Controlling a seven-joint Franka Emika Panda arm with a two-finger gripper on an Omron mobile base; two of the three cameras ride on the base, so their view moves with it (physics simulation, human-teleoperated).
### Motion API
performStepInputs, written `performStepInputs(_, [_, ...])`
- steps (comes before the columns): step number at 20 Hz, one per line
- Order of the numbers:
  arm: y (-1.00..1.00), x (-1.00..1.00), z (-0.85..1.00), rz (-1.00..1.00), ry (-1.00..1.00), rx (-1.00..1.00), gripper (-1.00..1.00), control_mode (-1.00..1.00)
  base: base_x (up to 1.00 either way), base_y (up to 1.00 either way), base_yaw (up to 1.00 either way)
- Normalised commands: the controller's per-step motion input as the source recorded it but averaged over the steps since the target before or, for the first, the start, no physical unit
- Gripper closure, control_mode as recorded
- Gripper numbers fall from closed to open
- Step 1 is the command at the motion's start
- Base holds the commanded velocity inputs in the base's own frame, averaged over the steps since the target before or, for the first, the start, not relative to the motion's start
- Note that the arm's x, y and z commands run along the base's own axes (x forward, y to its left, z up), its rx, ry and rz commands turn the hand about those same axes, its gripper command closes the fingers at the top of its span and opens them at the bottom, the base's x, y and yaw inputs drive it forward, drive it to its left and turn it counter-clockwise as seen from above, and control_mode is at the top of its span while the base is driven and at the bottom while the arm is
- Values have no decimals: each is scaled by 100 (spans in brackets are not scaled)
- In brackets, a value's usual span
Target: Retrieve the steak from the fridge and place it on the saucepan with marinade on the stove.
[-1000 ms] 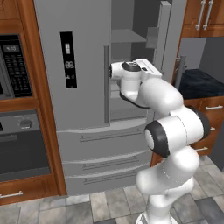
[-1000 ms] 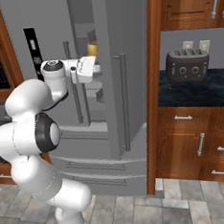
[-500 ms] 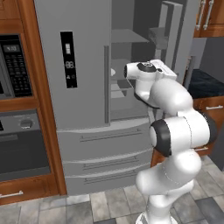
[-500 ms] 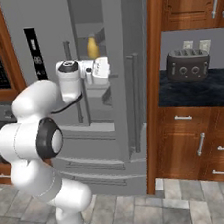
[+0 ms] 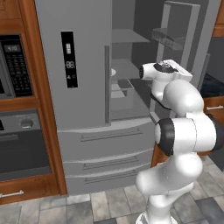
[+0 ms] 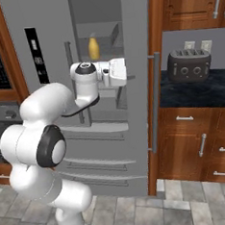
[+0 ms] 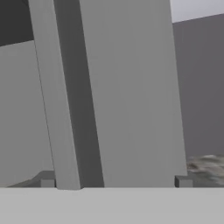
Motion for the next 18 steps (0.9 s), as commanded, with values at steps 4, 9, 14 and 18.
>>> performStepInputs(4, [-56, 0, 0, 2, 0, 0, -100, -100, 0, 0, 0])
performStepInputs(9, [-12, 0, 0, 1, 0, 0, -100, -100, 0, 0, 0])
performStepInputs(14, [28, -17, 0, 5, 0, 0, -100, -100, 0, 0, 0])
performStepInputs(18, [91, -21, -4, 20, 0, 0, -100, -100, 0, 0, 0])
